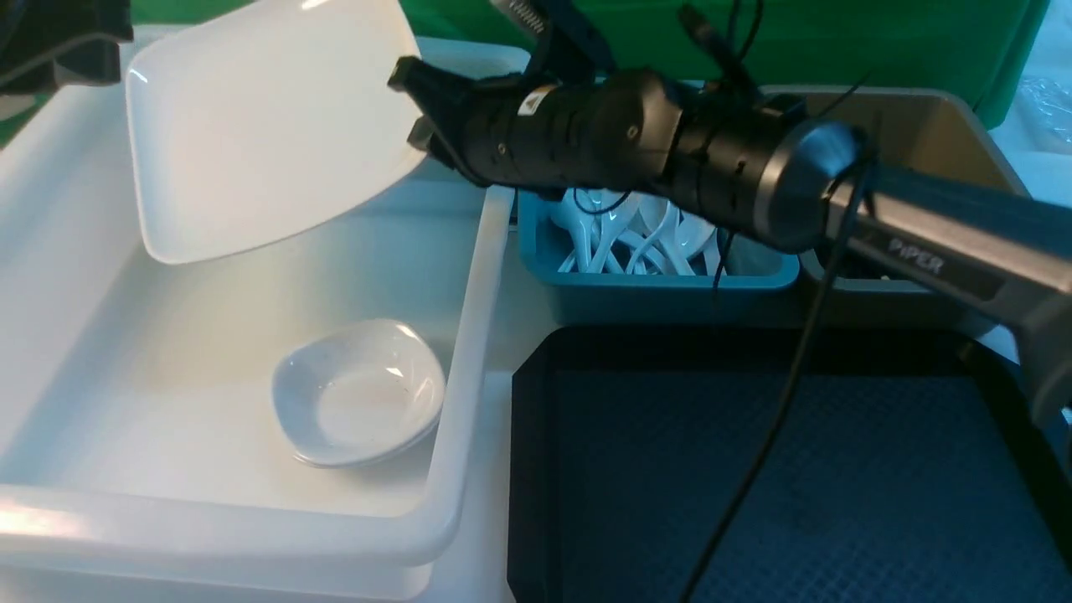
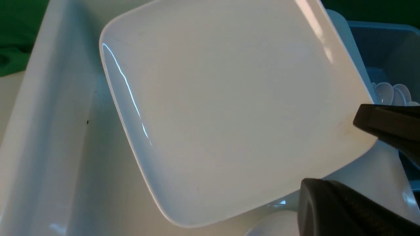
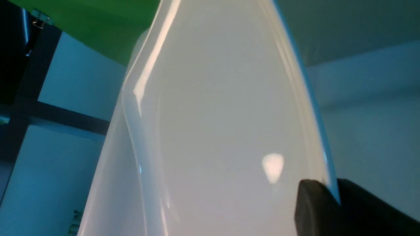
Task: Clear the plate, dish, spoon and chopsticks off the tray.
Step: Use the right arm to put the plate into the large storage box on the left
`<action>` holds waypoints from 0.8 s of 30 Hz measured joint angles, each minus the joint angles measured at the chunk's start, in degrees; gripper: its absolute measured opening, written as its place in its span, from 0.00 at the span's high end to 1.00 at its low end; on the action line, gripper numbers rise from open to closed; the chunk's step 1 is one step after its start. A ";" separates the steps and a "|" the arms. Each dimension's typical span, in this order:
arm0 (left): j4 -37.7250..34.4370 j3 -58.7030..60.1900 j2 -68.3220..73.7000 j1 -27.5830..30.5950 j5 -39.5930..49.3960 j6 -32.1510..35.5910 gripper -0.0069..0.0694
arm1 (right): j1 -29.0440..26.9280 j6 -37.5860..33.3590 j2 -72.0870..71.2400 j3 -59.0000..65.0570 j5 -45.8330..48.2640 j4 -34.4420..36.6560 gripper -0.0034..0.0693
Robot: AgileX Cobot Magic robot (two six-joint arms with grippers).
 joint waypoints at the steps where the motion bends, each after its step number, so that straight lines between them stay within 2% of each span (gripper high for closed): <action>1: 0.00 0.00 0.00 0.00 0.00 0.00 0.91 | 0.06 0.74 0.58 0.00 -0.51 0.07 0.87; 10: 0.19 0.00 0.00 0.00 0.00 0.00 0.91 | 0.06 3.47 3.09 0.00 -2.92 0.37 0.83; 16: 0.23 0.00 0.00 0.00 0.29 0.00 0.91 | 0.06 3.65 3.09 -0.50 -4.24 0.74 0.69; 24: 0.30 0.00 0.00 0.01 1.07 0.00 0.91 | 0.06 3.78 3.09 -0.56 -5.23 1.22 0.67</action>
